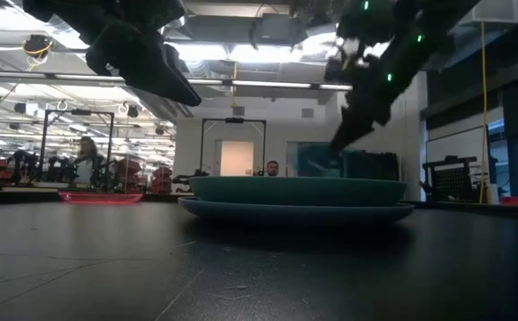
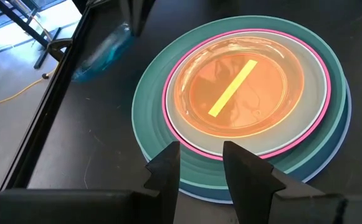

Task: Stack plastic plates
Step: Stack the blue plate on top of the orange plate

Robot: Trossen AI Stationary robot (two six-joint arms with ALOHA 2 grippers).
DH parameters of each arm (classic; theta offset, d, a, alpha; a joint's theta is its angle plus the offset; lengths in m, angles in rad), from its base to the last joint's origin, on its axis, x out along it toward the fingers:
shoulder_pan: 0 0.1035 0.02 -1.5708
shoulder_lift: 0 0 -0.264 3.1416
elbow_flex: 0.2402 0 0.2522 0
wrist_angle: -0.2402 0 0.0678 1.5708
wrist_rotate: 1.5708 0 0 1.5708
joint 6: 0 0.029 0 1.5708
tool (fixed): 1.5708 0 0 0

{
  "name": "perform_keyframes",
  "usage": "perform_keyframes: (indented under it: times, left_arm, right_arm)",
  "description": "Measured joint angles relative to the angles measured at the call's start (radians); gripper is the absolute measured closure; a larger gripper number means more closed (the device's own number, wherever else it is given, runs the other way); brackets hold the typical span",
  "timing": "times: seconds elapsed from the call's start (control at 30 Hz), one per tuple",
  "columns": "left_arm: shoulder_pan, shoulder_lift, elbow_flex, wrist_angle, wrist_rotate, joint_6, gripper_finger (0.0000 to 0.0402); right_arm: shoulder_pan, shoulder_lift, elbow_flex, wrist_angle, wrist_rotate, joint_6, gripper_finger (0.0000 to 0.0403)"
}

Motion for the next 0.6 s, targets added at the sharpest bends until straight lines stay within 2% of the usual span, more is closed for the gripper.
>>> perform_keyframes:
  times: [0.17, 0.33, 0.6]
  left_arm:
    - [0.0, 0.0, 0.0, 0.0, 0.0, 0.0, 0.0285]
    - [0.0, 0.0, 0.0, 0.0, 0.0, 0.0, 0.0285]
    - [0.0, 0.0, 0.0, 0.003, 0.0, 0.0, 0.0285]
  right_arm:
    - [0.143, 0.0, 0.049, 0.011, -0.002, 0.003, 0.0401]
    - [0.273, 0.0, 0.055, 0.099, -0.023, 0.004, 0.0402]
    - [0.403, 0.05, 0.056, 0.172, -0.067, 0.013, 0.04]
